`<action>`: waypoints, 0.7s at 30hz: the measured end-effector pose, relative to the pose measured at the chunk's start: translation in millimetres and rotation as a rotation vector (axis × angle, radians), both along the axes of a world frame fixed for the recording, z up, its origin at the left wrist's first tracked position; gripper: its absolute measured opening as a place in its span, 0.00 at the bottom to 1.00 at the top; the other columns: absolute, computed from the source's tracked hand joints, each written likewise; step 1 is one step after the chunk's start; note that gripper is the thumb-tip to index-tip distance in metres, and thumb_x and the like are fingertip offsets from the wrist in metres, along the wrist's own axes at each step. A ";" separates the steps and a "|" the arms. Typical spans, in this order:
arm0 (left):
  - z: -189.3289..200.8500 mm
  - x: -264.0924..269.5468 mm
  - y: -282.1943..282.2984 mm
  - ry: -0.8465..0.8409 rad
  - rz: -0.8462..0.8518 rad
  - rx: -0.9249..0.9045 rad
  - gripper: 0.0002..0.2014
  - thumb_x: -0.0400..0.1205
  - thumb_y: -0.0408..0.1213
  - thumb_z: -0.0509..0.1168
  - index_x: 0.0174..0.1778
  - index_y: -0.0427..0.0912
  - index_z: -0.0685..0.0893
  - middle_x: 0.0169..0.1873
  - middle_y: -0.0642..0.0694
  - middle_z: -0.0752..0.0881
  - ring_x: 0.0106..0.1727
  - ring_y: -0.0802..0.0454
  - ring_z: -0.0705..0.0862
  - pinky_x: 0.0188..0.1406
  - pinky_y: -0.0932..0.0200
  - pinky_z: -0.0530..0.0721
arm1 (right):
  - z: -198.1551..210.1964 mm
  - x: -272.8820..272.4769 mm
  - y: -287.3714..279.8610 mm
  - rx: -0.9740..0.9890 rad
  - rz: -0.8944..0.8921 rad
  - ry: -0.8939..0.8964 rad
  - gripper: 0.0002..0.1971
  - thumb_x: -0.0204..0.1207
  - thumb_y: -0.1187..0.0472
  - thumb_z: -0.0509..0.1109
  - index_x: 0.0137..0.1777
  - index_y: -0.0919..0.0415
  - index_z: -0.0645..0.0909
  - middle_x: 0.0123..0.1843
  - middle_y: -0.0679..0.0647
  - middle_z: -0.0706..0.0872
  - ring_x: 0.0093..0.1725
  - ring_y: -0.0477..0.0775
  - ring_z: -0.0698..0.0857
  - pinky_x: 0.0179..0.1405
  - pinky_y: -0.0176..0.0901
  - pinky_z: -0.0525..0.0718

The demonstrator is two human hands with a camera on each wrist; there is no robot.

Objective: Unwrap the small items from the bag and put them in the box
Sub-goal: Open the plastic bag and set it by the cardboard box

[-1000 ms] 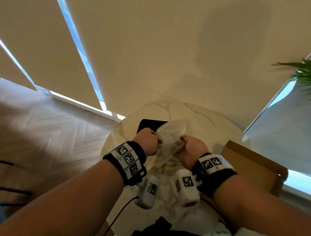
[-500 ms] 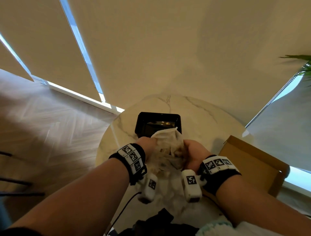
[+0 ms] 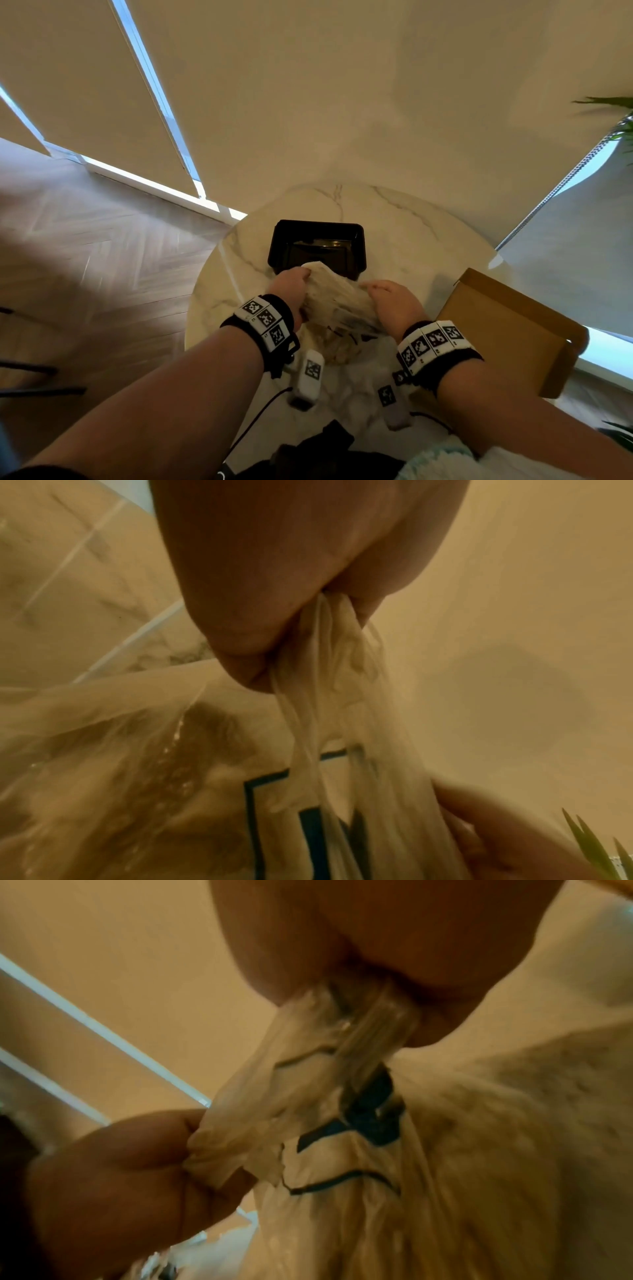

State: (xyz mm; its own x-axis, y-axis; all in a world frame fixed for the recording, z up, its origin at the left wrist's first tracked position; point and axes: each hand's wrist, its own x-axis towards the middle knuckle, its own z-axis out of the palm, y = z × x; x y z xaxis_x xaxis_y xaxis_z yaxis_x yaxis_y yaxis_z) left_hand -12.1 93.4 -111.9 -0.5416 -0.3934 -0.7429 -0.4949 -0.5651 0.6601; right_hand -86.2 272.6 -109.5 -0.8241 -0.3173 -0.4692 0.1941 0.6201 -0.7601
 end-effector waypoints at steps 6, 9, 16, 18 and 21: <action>9.1 0.2 -6.2 0.120 -0.078 -0.112 0.10 0.85 0.43 0.60 0.58 0.55 0.85 0.63 0.38 0.84 0.64 0.36 0.83 0.64 0.34 0.85 | 6.6 -4.5 -11.2 0.234 0.243 0.047 0.16 0.88 0.52 0.58 0.66 0.58 0.82 0.55 0.63 0.87 0.58 0.64 0.86 0.53 0.47 0.80; 8.8 5.0 -8.8 0.131 -0.331 -0.338 0.15 0.83 0.42 0.68 0.65 0.58 0.85 0.62 0.44 0.83 0.61 0.41 0.83 0.60 0.40 0.88 | 2.5 -18.0 -9.0 0.080 0.009 -0.153 0.25 0.83 0.51 0.69 0.77 0.60 0.74 0.77 0.64 0.78 0.73 0.66 0.80 0.75 0.56 0.77; 5.7 10.1 -1.1 -0.085 -0.811 -0.858 0.10 0.89 0.47 0.61 0.59 0.48 0.85 0.51 0.45 0.87 0.50 0.48 0.85 0.45 0.55 0.82 | 21.7 -11.9 -6.1 -0.539 -0.424 -0.607 0.25 0.78 0.41 0.70 0.54 0.68 0.87 0.50 0.69 0.91 0.52 0.70 0.88 0.58 0.62 0.84; 9.2 5.0 -3.6 -0.113 -0.820 -0.908 0.18 0.91 0.37 0.55 0.78 0.40 0.72 0.66 0.38 0.83 0.65 0.40 0.83 0.61 0.50 0.81 | 15.1 -9.6 -7.6 -0.433 -0.247 -0.458 0.28 0.70 0.42 0.80 0.62 0.61 0.87 0.55 0.68 0.91 0.53 0.69 0.90 0.57 0.65 0.88; 18.8 -0.2 -5.3 -0.186 -0.848 -0.904 0.23 0.92 0.33 0.52 0.85 0.40 0.65 0.74 0.35 0.78 0.72 0.36 0.80 0.68 0.50 0.81 | 13.8 -11.8 -7.7 -0.113 0.082 -0.010 0.15 0.80 0.44 0.72 0.61 0.51 0.85 0.47 0.55 0.88 0.45 0.55 0.87 0.43 0.48 0.85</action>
